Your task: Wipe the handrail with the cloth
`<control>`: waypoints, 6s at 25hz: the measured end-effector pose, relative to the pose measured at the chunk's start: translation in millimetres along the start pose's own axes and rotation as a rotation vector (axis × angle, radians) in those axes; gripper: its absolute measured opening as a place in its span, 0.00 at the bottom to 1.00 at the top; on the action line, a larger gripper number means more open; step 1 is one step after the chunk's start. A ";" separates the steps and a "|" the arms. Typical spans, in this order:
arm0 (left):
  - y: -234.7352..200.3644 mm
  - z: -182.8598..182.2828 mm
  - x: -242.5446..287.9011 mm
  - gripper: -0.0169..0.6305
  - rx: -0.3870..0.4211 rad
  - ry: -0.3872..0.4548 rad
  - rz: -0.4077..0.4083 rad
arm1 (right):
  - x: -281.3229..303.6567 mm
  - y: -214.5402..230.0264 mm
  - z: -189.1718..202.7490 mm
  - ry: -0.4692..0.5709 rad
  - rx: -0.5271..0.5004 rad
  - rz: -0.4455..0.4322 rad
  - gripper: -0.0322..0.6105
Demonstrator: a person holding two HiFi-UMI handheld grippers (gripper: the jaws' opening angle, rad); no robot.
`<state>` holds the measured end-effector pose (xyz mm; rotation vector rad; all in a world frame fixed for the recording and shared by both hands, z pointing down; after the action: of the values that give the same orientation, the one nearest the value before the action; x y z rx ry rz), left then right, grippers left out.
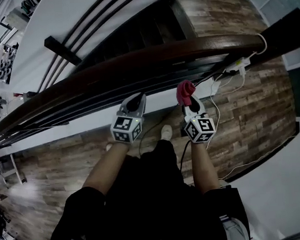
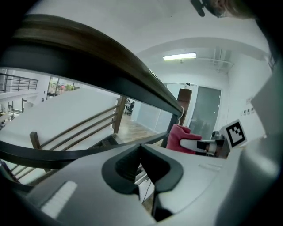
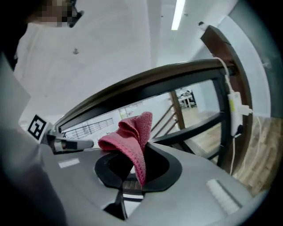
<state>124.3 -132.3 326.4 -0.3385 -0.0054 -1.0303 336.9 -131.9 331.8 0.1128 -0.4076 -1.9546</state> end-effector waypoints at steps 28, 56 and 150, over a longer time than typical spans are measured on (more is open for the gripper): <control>-249.7 66.7 -437.1 0.02 -0.183 0.362 -1.087 | 125.8 -527.1 199.6 -0.350 -0.332 -1.229 0.12; -422.3 123.8 -471.7 0.02 -0.349 0.230 -1.021 | 302.5 -654.3 355.5 -0.618 -0.158 -0.493 0.12; -213.6 139.7 -194.0 0.03 -0.241 -0.001 -0.690 | 222.8 -269.3 235.1 -0.601 -0.317 -0.413 0.13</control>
<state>-134.5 -30.5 485.8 -0.5776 0.0011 -1.7209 -51.8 -183.0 486.2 -0.6561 -0.4795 -2.4205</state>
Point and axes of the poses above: the fingertips, and each gripper's own axes: x forward along the fingers, y to its right, z out of its underside, the point moved 5 cm from there along -x, backward along the fingers, and after that the axes turned 10 degrees about y, right-handed, at the moved point
